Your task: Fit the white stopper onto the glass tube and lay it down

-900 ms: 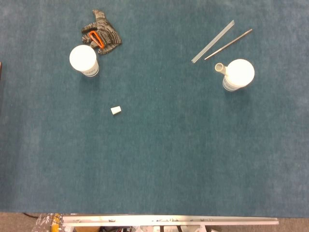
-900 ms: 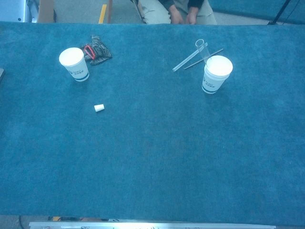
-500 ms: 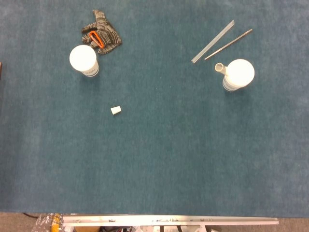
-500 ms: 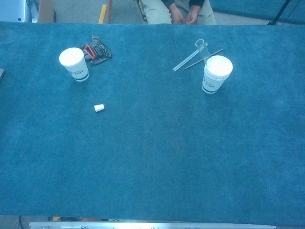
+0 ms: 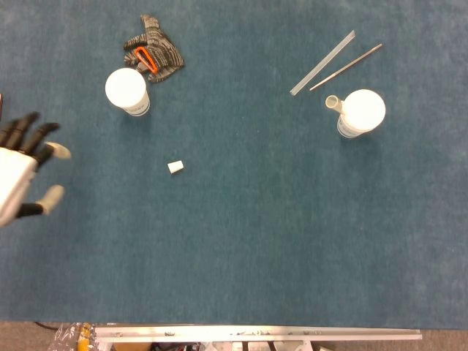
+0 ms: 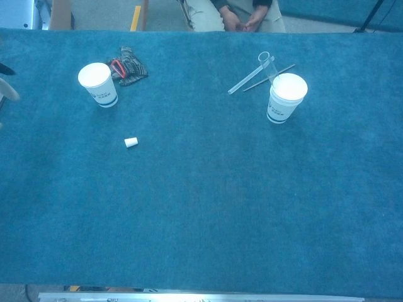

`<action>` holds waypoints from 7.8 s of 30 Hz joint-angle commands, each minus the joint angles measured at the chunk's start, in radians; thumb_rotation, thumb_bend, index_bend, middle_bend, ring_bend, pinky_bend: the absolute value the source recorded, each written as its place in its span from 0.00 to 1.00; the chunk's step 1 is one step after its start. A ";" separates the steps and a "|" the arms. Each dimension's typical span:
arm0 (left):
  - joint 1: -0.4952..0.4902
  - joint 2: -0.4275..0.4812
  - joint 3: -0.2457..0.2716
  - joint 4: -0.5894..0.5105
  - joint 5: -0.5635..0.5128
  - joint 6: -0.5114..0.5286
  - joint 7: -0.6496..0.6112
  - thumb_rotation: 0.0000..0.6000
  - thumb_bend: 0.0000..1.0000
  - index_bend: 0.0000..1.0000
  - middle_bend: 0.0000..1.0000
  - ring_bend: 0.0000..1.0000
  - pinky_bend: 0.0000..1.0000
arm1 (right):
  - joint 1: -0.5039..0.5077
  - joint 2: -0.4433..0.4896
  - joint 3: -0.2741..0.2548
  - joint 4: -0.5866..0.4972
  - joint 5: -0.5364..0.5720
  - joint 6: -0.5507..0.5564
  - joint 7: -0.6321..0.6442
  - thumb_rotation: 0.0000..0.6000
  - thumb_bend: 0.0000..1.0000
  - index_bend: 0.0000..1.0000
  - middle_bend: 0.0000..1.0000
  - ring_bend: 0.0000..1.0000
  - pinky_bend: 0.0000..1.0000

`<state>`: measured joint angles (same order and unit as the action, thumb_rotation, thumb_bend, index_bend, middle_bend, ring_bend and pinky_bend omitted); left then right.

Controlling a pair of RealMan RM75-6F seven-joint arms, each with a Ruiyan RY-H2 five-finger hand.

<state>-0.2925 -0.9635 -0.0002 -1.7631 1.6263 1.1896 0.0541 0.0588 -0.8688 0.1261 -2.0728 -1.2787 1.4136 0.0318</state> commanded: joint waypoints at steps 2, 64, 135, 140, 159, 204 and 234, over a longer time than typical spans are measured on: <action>-0.049 -0.043 0.013 0.013 0.016 -0.068 -0.002 0.54 0.32 0.36 0.05 0.00 0.00 | 0.005 0.002 0.000 0.006 0.002 -0.010 0.006 1.00 0.32 0.23 0.13 0.04 0.18; -0.264 -0.452 0.044 0.289 -0.142 -0.302 0.152 0.00 0.29 0.23 0.00 0.00 0.00 | -0.020 0.039 0.002 0.048 0.043 0.001 0.076 1.00 0.32 0.23 0.13 0.04 0.18; -0.440 -0.540 -0.037 0.293 -0.227 -0.395 0.236 0.00 0.29 0.20 0.00 0.00 0.00 | -0.062 0.072 0.002 0.062 0.035 0.039 0.130 1.00 0.32 0.23 0.13 0.04 0.18; -0.450 -0.548 -0.038 0.321 -0.244 -0.403 0.238 0.00 0.29 0.20 0.00 0.00 0.00 | -0.063 0.072 0.004 0.062 0.040 0.040 0.126 1.00 0.32 0.23 0.13 0.04 0.18; -0.451 -0.563 -0.010 0.388 -0.256 -0.403 0.213 0.00 0.29 0.24 0.00 0.00 0.00 | -0.064 0.067 0.005 0.052 0.044 0.046 0.107 1.00 0.32 0.23 0.13 0.04 0.18; -0.399 -0.447 0.029 0.243 -0.250 -0.322 0.260 0.00 0.29 0.26 0.00 0.00 0.00 | -0.071 0.074 0.005 0.022 0.019 0.067 0.097 1.00 0.32 0.23 0.13 0.04 0.18; -0.240 -0.259 0.000 0.118 -0.239 -0.076 0.103 0.82 0.29 0.16 0.00 0.00 0.00 | -0.052 0.050 0.011 0.054 0.042 0.032 0.111 1.00 0.32 0.23 0.13 0.04 0.18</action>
<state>-0.5378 -1.2283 -0.0018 -1.6416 1.3846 1.1171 0.1670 0.0061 -0.8177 0.1365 -2.0200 -1.2372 1.4472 0.1427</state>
